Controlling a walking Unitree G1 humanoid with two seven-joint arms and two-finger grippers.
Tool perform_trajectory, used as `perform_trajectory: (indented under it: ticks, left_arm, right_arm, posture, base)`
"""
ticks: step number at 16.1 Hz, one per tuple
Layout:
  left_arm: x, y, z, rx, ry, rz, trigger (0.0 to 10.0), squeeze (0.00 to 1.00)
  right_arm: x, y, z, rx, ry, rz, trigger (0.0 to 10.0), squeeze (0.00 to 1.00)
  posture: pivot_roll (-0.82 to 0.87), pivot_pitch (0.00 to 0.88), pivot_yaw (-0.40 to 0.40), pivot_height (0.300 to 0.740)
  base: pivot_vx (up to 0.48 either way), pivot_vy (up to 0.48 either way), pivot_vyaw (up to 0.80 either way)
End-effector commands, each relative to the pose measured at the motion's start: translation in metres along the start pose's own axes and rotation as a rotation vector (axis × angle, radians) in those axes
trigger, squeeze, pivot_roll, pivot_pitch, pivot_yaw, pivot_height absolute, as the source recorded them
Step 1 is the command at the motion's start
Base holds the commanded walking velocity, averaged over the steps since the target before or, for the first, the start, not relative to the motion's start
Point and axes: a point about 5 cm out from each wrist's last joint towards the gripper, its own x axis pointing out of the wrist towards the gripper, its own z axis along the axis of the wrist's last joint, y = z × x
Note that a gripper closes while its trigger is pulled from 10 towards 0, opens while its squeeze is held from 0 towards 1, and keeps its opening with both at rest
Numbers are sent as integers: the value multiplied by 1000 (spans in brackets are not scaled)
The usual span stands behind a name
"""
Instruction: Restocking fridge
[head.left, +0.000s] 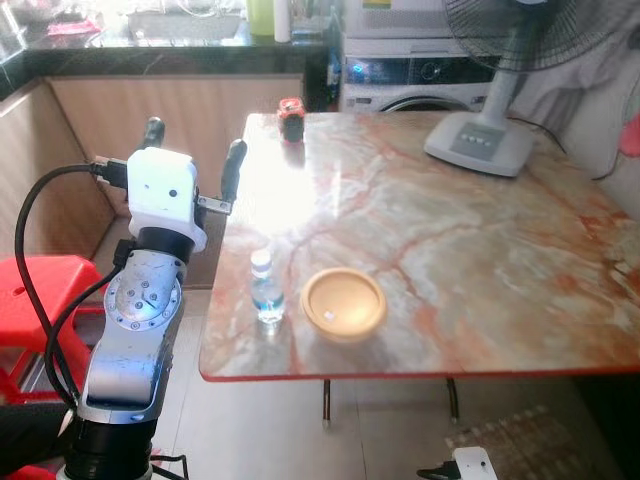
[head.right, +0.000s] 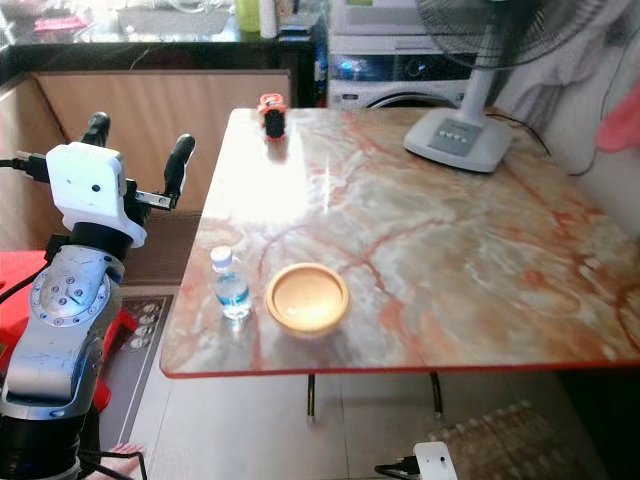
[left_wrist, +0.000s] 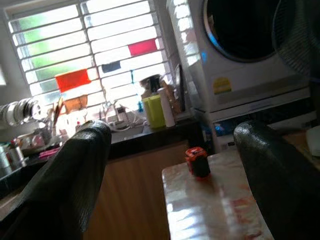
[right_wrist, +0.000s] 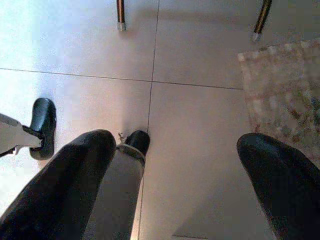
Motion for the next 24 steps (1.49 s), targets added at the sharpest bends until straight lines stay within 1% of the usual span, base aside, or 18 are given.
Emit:
perform_trajectory:
  ticks: [1, 5, 7, 8, 10, 11, 12, 13, 14, 15, 16, 17, 18, 19, 20, 22, 23, 24]
  left_arm:
    - [2, 2, 2, -10, -11, 2, 10000, 0]
    - [2, 0, 4, -21, -22, -14, 10000, 0]
    - [1, -7, 3, -39, -17, -69, 10000, 0]
    - [-1, -12, 3, -71, -16, -90, 10000, 0]
    - [-2, -18, 4, -158, 4, -126, 10000, 0]
    - [1, -18, 7, -226, 37, -126, 10000, 0]
    - [6, -18, 10, -278, 102, -139, 10000, 0]
    - [7, -18, 11, -285, 109, -142, 10000, 0]
    - [9, -21, 17, -436, 169, -199, 10000, 0]
    - [7, -27, 20, -463, 233, -301, 10000, 0]
    - [3, -29, 17, -422, 327, -368, 10000, 0]
    - [1, -25, 15, -379, 389, -368, 10000, 0]
    - [-1, -21, 11, -364, 456, -361, 10000, 0]
    - [-4, -19, 8, -358, 527, -379, 10000, 0]
    - [-12, -20, 3, -324, 591, -432, 10000, 0]
    - [-22, -18, 3, -281, 659, -510, 10000, 0]
    - [-27, -15, 1, -208, 691, -552, 10000, 0]
    - [-33, -17, -1, -229, 740, -584, 10000, 0]
  right_arm:
    - [0, -1, 2, 1, -7, -3, 10000, 0]
    - [0, -1, 2, 2, -8, -1, 10000, 0]
    - [0, -1, 2, -1, -6, 1, 10000, 0]
    - [0, -1, 2, -3, -5, 2, 10000, 0]
    - [0, 0, 1, -8, -3, 4, 10000, 0]
    - [0, 0, 1, -11, -2, 5, 10000, 0]
    - [0, 0, 1, -14, 1, 6, 10000, 0]
    - [0, 0, 1, -15, 1, 6, 10000, 0]
    - [0, 0, 1, -19, 3, 8, 10000, 0]
    - [0, 0, 1, -21, 6, 9, 10000, 0]
    - [0, 1, 1, -24, 8, 12, 10000, 0]
    - [0, 1, 1, -24, 8, 14, 10000, 0]
    - [0, 1, 1, -28, 9, 15, 10000, 0]
    - [0, 1, 1, -32, 11, 17, 10000, 0]
    - [0, 2, 1, -33, 12, 19, 10000, 0]
    - [1, 2, 1, -35, 13, 21, 10000, 0]
    - [1, 2, 2, -42, 13, 21, 10000, 0]
    - [1, 2, 2, -44, 12, 21, 10000, 0]
  posture:
    - [97, 0, -30, 740]
    - [96, 0, -30, 740]
    - [96, 0, -31, 740]
    - [96, 0, -32, 740]
    - [99, 0, -32, 740]
    - [96, 0, -32, 740]
    - [100, 0, -32, 740]
    - [100, 0, -32, 740]
    - [108, 0, -31, 740]
    - [107, 0, -30, 740]
    - [107, 0, -26, 740]
    - [107, 0, -26, 740]
    - [115, 0, -24, 740]
    - [115, 0, -24, 740]
    - [115, 0, -24, 740]
    - [122, 0, -21, 740]
    - [125, 0, -21, 740]
    - [119, 0, -21, 740]
  base:
    - [289, 0, 0]
    - [305, 0, 0]
    - [0, 0, 0]
    - [0, 0, 0]
    - [0, 0, 0]
    - [0, 0, 0]
    - [0, 0, 0]
    - [0, 0, 0]
    - [0, 0, 0]
    - [0, 0, 0]
    - [0, 0, 0]
    - [0, 0, 0]
    - [0, 0, 0]
    - [0, 0, 0]
    - [0, 0, 0]
    - [0, 0, 0]
    - [0, 0, 0]
    - [0, 0, 0]
